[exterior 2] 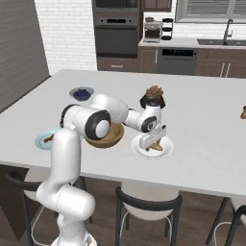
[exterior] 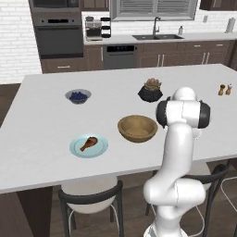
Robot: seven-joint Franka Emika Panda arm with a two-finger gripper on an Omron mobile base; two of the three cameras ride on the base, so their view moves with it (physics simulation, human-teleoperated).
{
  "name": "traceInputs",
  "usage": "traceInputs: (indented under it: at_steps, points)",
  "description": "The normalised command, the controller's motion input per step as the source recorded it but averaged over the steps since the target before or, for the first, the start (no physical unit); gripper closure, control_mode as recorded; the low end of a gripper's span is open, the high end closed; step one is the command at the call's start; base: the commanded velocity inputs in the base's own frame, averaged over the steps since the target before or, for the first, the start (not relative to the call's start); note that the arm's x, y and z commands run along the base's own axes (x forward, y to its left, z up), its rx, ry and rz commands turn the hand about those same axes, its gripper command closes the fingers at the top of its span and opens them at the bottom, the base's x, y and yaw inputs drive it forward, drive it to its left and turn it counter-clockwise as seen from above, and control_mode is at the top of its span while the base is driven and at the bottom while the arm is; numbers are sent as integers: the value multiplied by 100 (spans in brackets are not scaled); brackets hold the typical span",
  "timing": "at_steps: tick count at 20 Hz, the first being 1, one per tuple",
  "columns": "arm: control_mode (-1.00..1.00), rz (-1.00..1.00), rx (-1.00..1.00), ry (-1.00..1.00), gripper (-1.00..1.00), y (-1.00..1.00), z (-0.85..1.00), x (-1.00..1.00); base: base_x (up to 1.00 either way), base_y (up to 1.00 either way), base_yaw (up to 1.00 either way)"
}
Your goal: Pick the chicken drumstick and sweet potato from their plates and place them in the bowl. Then put the bowl in the fridge.
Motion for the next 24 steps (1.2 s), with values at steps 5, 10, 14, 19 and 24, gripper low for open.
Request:
traceInputs:
  at_steps: [5, 10, 14, 19, 24]
  points:
    - [-100, 7, 4, 0, 100, 0, -24, 5, 0, 0, 0]
    - [-100, 2, 0, -4, 100, 2, -1, 0, 0, 0, 0]
    - [-100, 0, 0, -2, 100, 22, 3, 0, 0, 0, 0]
    - [-100, 0, -5, 0, 100, 44, 48, 0, 0, 0, 0]
    - [-100, 3, -8, -2, 100, 65, 83, -8, 0, 0, 0]
